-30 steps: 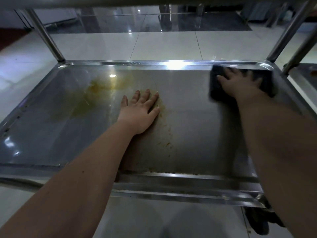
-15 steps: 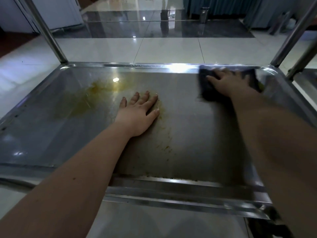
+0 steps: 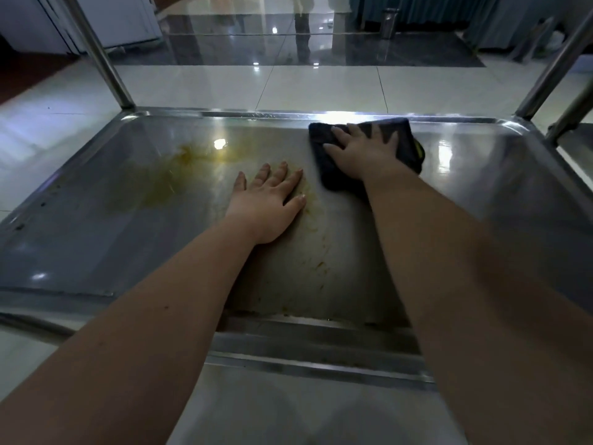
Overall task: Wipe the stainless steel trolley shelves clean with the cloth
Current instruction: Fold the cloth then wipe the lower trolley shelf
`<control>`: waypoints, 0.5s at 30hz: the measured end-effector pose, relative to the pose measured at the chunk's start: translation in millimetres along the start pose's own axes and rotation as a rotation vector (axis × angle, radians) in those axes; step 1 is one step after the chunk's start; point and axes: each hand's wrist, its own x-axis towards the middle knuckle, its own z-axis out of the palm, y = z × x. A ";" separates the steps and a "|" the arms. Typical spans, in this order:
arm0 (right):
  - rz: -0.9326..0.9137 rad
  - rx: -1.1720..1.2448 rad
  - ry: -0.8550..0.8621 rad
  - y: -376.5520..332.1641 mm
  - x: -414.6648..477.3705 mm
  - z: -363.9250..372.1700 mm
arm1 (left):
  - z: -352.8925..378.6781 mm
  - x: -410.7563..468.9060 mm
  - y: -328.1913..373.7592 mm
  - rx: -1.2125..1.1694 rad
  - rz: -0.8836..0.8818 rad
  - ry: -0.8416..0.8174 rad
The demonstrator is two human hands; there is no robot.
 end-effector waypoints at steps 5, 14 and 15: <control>-0.067 -0.018 -0.080 -8.0 -82.4 13.0 | -6.6 -3.7 2.9 -0.001 -0.003 -0.026; -0.129 -0.078 -0.003 7.6 -183.4 26.7 | -4.2 -7.2 9.1 -0.014 -0.017 -0.010; -0.071 -0.048 -0.006 7.1 -155.4 19.4 | -3.7 -7.5 9.7 -0.012 -0.017 -0.010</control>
